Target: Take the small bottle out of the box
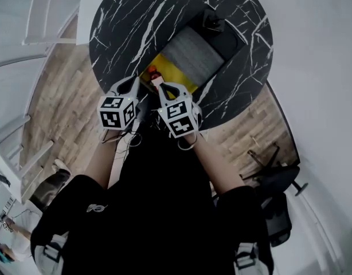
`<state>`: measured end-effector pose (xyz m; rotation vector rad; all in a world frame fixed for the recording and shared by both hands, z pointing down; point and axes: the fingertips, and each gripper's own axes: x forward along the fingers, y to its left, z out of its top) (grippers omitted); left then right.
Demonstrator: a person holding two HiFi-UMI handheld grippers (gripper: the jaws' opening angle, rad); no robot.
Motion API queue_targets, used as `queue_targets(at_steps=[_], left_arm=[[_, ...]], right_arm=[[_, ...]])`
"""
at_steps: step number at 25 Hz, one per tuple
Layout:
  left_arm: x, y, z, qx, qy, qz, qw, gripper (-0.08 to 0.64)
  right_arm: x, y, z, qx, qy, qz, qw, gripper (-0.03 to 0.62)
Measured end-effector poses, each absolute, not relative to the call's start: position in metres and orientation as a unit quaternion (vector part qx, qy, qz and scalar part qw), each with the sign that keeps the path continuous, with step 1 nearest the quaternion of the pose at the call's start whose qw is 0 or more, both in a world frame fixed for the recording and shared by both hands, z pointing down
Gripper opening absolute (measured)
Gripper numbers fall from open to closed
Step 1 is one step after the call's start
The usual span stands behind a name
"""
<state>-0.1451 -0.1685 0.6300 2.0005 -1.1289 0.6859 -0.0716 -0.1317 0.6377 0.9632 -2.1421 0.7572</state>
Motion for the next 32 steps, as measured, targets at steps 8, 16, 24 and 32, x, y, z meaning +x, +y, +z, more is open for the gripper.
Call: queue_targets(at_steps=[8, 16, 24, 32], left_arm=[[-0.142, -0.176, 0.64, 0.79, -0.406, 0.28, 0.364, -0.002], [-0.142, -0.185, 0.644, 0.795, -0.392, 0.289, 0.361, -0.002], [-0.16, -0.193, 0.654, 0.787, -0.398, 0.296, 0.368, -0.002], [-0.184, -0.198, 0.659, 0.775, -0.417, 0.284, 0.38, 0.0]], right_arm=[[-0.071, -0.136, 0.654, 0.4, -0.785, 0.324, 0.344, 0.093], [-0.078, -0.139, 0.667, 0.394, -0.768, 0.36, 0.355, 0.127], [-0.085, -0.141, 0.685, 0.394, -0.744, 0.384, 0.379, 0.155], [-0.087, -0.147, 0.702, 0.401, -0.717, 0.403, 0.404, 0.207]])
